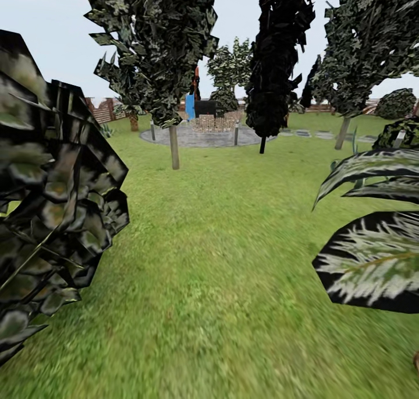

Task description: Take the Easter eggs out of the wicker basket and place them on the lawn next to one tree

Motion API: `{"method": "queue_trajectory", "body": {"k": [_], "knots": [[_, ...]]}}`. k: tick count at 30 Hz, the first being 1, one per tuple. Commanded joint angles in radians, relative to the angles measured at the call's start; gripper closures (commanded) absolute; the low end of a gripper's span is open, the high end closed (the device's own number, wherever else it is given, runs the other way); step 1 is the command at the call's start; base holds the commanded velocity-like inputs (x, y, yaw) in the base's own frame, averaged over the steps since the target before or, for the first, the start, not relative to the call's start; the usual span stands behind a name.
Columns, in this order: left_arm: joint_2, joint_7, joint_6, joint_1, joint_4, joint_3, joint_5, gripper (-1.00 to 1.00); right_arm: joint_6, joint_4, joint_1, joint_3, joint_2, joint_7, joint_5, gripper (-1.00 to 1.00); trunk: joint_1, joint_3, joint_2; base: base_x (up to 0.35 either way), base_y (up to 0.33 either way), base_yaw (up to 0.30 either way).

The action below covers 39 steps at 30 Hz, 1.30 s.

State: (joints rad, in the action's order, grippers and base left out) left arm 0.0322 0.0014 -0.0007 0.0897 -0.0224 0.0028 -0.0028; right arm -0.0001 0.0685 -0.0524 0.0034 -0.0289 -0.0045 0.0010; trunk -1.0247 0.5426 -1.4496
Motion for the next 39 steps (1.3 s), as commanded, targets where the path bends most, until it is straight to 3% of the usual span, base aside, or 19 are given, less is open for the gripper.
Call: {"method": "queue_trajectory", "body": {"k": [1, 11, 14, 17, 23, 39], "knots": [[0.000, 0.000, 0.000, 0.001, -0.002, 0.000, 0.000, -1.00, -0.001, 0.002, -0.001, 0.000, 0.000, 0.000, 0.000, -1.00, 0.000, 0.001, 0.000, 0.117, 0.000, 0.040], [0.000, 0.000, -0.001, 0.001, -0.002, -0.001, 0.000, -1.00, -0.002, 0.002, -0.001, -0.001, -0.005, 0.006, 0.000, -1.00, 0.000, 0.001, 0.000, 0.019, 0.000, 0.006], [0.017, -0.003, -0.006, 0.002, -0.008, -0.003, -0.002, -1.00, -0.002, 0.004, -0.002, 0.001, -0.022, 0.013, 0.001, -1.00, 0.000, 0.001, 0.000, 0.000, 0.000, 0.000], [0.014, -0.003, -0.006, 0.002, -0.014, -0.002, -0.002, -1.00, -0.004, 0.004, -0.001, 0.000, -0.039, 0.012, 0.001, -1.00, 0.000, 0.001, 0.000, 0.000, 0.000, 0.000], [0.002, -0.001, -0.004, 0.002, -0.031, 0.000, 0.000, -1.00, -0.009, 0.004, -0.002, 0.001, -0.028, 0.010, 0.002, -1.00, 0.000, 0.001, 0.000, 0.179, 0.000, 0.000], [0.002, -0.001, -0.004, 0.002, -0.033, 0.000, 0.000, -1.00, -0.009, 0.004, -0.002, 0.001, -0.023, 0.011, 0.002, -1.00, 0.000, 0.001, 0.000, 0.325, 0.000, 0.000]]}}
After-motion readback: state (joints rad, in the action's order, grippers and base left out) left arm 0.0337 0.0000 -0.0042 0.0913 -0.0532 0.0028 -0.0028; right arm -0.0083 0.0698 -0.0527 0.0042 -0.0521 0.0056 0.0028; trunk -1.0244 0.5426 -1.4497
